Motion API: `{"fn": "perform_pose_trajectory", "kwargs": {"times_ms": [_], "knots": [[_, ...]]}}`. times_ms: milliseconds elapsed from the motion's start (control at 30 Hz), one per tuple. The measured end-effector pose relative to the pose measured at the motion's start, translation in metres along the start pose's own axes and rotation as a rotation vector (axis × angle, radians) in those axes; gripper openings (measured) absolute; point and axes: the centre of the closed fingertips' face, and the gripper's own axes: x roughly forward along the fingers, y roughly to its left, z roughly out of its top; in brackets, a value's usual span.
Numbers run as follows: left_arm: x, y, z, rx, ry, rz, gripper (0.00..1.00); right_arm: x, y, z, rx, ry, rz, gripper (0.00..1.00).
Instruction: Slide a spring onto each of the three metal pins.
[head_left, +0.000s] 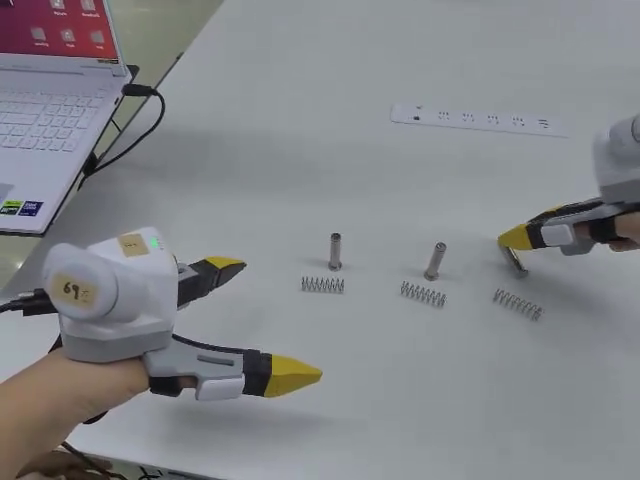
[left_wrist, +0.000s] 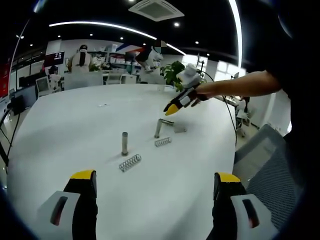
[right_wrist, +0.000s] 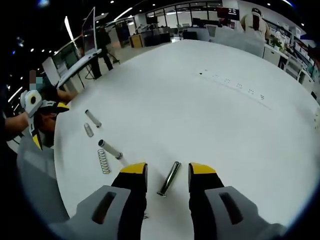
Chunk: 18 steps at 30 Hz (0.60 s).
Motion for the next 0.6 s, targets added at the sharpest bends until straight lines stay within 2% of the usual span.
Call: {"fn": "perform_pose_trajectory", "kwargs": {"times_ms": [267, 467, 600], "knots": [[-0.002, 0.003, -0.001, -0.001, 0.002, 0.002, 0.95, 0.013, -0.005, -0.007, 0.021, 0.064, -0.014, 0.23], [-0.002, 0.003, -0.002, -0.004, 0.008, 0.000, 0.94, 0.020, -0.008, -0.010, 0.090, 0.083, -0.025, 0.17], [-0.002, 0.004, -0.001, -0.005, 0.005, 0.003, 0.94, 0.023, -0.011, -0.016, 0.120, 0.115, -0.044, 0.14]]}}
